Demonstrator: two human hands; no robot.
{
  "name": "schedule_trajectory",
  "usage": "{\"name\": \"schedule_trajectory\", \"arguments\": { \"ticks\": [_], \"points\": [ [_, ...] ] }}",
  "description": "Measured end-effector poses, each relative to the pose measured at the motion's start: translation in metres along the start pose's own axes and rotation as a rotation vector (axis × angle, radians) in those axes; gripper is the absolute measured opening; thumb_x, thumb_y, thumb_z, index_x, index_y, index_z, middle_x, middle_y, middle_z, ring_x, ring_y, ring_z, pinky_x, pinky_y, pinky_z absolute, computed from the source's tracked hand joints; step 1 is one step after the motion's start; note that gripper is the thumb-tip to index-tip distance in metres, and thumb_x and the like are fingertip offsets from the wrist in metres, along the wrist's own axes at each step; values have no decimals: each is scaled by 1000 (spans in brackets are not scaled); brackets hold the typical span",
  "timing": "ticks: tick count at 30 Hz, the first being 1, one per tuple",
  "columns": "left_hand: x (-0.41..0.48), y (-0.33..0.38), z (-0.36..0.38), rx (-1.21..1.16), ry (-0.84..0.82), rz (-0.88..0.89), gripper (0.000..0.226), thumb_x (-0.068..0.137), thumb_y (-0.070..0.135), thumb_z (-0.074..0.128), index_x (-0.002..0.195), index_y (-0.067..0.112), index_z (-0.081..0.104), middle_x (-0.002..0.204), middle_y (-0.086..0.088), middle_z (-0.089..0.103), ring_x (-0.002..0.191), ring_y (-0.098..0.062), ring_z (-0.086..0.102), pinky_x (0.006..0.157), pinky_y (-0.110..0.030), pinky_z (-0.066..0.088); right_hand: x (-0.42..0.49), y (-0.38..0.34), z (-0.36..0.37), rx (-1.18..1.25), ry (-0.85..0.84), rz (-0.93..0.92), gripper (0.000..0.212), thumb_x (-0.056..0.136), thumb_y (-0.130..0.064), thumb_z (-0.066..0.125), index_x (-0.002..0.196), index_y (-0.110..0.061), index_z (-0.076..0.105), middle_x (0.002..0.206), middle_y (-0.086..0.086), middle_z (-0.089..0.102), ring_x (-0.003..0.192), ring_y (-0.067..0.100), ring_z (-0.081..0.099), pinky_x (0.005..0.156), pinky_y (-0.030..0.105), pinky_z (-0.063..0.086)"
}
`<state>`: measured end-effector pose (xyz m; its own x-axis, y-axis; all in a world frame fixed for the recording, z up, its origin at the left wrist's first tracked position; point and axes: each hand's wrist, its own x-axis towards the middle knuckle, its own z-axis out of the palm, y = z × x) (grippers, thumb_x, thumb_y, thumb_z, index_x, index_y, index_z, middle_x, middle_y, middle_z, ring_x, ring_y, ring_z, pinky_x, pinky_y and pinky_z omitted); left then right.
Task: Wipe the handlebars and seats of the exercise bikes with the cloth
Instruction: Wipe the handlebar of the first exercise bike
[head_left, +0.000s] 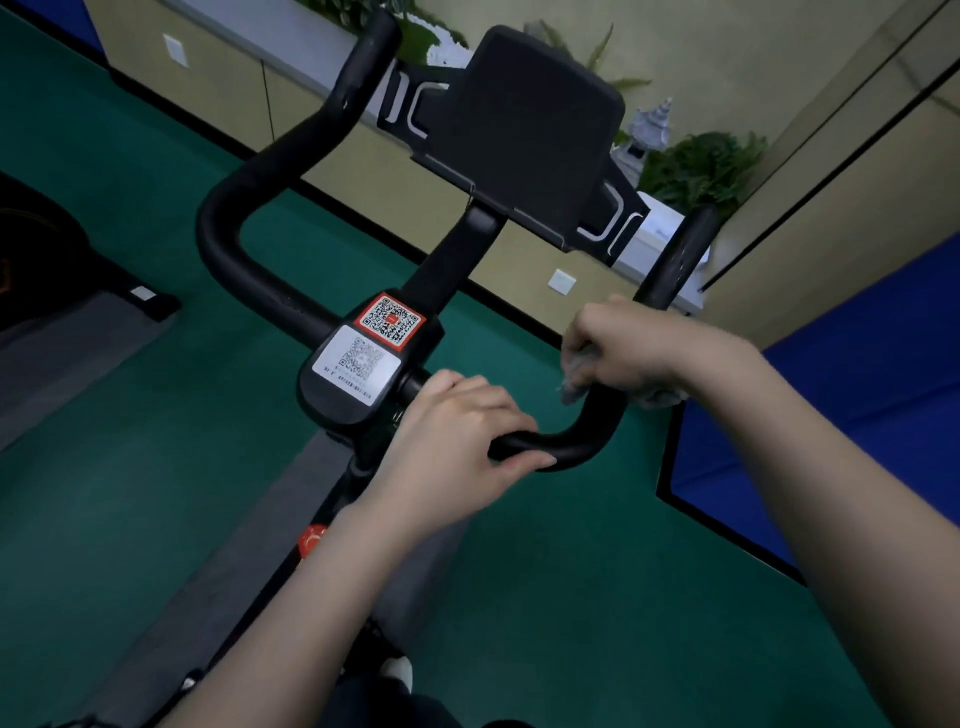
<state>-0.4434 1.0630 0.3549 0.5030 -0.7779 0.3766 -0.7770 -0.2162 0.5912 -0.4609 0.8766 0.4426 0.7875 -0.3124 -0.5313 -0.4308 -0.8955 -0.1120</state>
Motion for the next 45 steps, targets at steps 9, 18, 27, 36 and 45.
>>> {"name": "schedule_trajectory", "arguments": {
  "ticks": [9,18,27,36,45],
  "points": [
    [2,-2,2,26,-17,4,30,79,52,61,85,26,74,78,12,66,76,-13,60,80,-27,32,-24,16,42,101,548,-151,10,89,-14,65,93,-10,74,97,0,69,97,21,53,86,28,42],
    [3,-4,3,40,-35,31,34,83,52,52,87,26,73,80,12,64,76,-14,59,82,-27,33,-37,3,121,643,1307,35,13,84,2,68,95,-3,71,95,0,65,95,20,59,87,14,43],
    [6,3,5,213,-65,67,45,89,55,47,100,19,72,86,5,66,83,-18,61,94,-38,41,-27,4,121,923,1397,96,17,89,3,61,101,-7,66,101,9,63,99,13,59,90,19,46],
    [19,20,29,277,-31,64,38,93,45,47,94,16,71,73,4,68,66,-17,63,86,-34,45,-24,-1,136,1340,1411,231,12,92,-5,60,102,-10,66,106,13,66,103,26,63,93,48,51],
    [17,14,38,245,88,116,35,92,46,54,95,17,73,68,5,66,56,-19,60,65,-33,49,-24,-7,148,1789,1252,354,12,94,-14,59,99,-5,64,99,16,68,93,24,64,93,50,51]
  ]
}}
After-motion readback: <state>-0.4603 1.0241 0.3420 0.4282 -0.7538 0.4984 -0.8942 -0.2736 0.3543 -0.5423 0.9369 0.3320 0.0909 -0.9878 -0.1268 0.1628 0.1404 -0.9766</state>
